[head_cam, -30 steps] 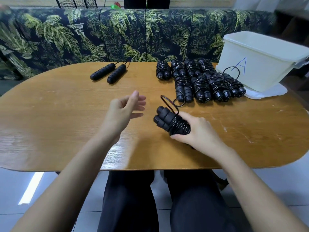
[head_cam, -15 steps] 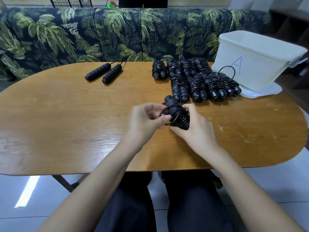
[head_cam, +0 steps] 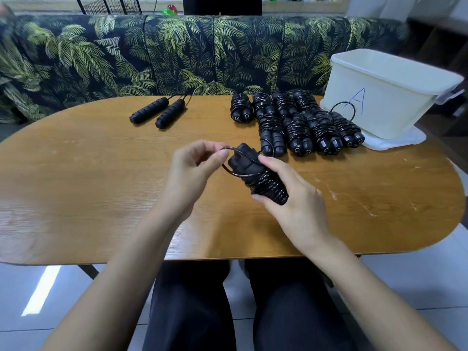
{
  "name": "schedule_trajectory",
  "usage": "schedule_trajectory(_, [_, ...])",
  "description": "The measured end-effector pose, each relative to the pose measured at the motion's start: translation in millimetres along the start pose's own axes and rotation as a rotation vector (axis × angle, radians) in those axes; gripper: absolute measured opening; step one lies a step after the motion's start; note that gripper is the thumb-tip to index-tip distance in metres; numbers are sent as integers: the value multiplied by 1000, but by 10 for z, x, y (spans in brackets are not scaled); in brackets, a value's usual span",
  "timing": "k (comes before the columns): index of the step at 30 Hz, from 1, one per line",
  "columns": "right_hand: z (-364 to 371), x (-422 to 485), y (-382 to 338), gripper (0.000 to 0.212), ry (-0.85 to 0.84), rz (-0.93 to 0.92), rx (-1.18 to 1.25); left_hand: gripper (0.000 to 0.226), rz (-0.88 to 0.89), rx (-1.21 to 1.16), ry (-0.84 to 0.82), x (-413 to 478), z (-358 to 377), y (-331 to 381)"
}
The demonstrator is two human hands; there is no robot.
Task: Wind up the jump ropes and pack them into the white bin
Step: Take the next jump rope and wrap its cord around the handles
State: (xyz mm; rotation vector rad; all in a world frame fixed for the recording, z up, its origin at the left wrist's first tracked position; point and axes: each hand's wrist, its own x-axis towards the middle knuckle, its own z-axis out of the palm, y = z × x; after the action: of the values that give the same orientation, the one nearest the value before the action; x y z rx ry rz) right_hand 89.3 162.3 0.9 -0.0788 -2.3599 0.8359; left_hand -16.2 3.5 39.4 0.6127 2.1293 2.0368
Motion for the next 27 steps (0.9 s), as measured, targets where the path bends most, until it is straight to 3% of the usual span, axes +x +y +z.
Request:
schedule_trajectory(6, [-8, 0, 110, 50, 167, -436, -384, 6, -217, -129, -141, 181, -134, 202])
schedule_trajectory(9, [5, 31, 127, 34, 197, -510, -450, 14, -348, -153, -286, 280, -224, 204])
schedule_trajectory(12, [20, 25, 144, 34, 176, -521, -439, 24, -433, -113, -406, 343, -316, 187])
schedule_trajectory(16, [16, 1, 178, 55, 9, -430, -257, 23, -354, 122, -525, 373, -397, 155])
schedule_trajectory(21, [-100, 39, 189, 63, -269, -205, 134, 18, -236, 245, -674, 375, -461, 180])
schedule_trajectory(24, [-107, 46, 149, 68, -385, -83, 326, 12, -200, 271, -759, 393, -489, 245])
schedule_trajectory(27, [-119, 54, 99, 69, -447, 40, 510, 22, -215, 217, -849, 400, -532, 265])
